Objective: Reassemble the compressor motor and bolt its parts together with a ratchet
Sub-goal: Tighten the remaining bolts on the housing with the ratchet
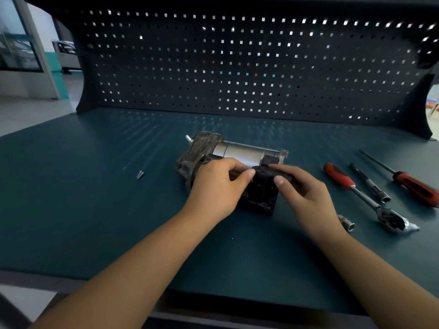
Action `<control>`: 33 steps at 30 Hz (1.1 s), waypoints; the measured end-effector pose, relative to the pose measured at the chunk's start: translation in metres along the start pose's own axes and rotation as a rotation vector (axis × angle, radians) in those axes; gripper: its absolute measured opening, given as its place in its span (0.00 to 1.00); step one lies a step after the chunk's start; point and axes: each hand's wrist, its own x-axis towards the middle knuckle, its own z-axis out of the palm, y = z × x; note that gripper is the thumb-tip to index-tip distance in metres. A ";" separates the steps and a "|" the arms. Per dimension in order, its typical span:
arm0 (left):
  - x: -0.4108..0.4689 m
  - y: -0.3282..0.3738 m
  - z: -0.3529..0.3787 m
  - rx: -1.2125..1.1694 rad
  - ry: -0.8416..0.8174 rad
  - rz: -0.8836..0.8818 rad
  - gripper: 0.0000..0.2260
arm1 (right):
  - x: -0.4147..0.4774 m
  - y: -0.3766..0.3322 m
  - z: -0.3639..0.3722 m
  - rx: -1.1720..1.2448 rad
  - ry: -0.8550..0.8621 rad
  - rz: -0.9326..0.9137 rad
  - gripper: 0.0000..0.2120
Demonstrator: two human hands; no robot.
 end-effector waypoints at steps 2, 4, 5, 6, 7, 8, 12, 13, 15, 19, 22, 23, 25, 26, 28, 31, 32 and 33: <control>0.001 -0.005 -0.010 0.001 0.029 -0.005 0.08 | 0.000 0.000 -0.001 -0.003 -0.004 0.010 0.12; 0.006 -0.023 -0.031 0.073 0.150 -0.021 0.06 | -0.001 0.001 -0.001 0.000 -0.002 0.017 0.12; 0.010 -0.036 -0.045 0.132 0.217 -0.056 0.04 | -0.001 0.000 -0.001 0.004 -0.001 0.013 0.12; 0.014 -0.052 -0.060 0.186 0.267 -0.118 0.04 | -0.001 -0.001 0.000 0.006 0.001 0.009 0.12; 0.018 -0.070 -0.076 0.231 0.293 -0.201 0.05 | -0.001 -0.001 0.000 0.006 0.006 0.007 0.12; 0.023 -0.087 -0.090 0.270 0.294 -0.299 0.08 | -0.001 -0.001 0.000 0.008 0.008 0.009 0.12; 0.033 -0.140 -0.121 0.382 0.068 -0.588 0.19 | -0.001 -0.003 -0.001 0.033 0.007 0.027 0.11; 0.034 -0.146 -0.122 0.401 0.009 -0.589 0.20 | -0.002 -0.004 -0.001 0.036 0.006 0.033 0.11; 0.036 -0.151 -0.120 0.455 -0.064 -0.539 0.19 | -0.002 -0.004 -0.001 0.043 0.007 0.040 0.11; 0.038 -0.148 -0.112 0.539 -0.098 -0.444 0.13 | -0.001 -0.004 -0.001 0.041 0.002 0.046 0.11; 0.036 -0.146 -0.104 0.526 -0.047 -0.398 0.09 | -0.001 -0.003 -0.001 0.035 -0.001 0.043 0.11; 0.036 -0.144 -0.102 0.525 -0.046 -0.385 0.09 | -0.001 -0.003 -0.002 0.038 -0.003 0.046 0.11; 0.035 -0.141 -0.100 0.518 -0.062 -0.374 0.07 | -0.001 -0.002 -0.002 0.036 -0.004 0.049 0.11; 0.035 -0.139 -0.099 0.508 -0.069 -0.375 0.06 | -0.001 -0.002 -0.002 0.026 -0.001 0.047 0.11; 0.036 -0.136 -0.101 0.478 -0.076 -0.380 0.04 | -0.001 -0.002 -0.003 0.003 0.006 0.044 0.10; 0.037 -0.134 -0.102 0.426 -0.059 -0.404 0.06 | -0.001 -0.003 -0.003 0.004 0.000 0.039 0.11; 0.037 -0.134 -0.103 0.403 -0.044 -0.419 0.06 | -0.001 -0.004 -0.003 0.002 -0.005 0.040 0.11; 0.037 -0.135 -0.103 0.378 -0.028 -0.435 0.06 | -0.001 -0.004 -0.003 0.002 -0.009 0.043 0.11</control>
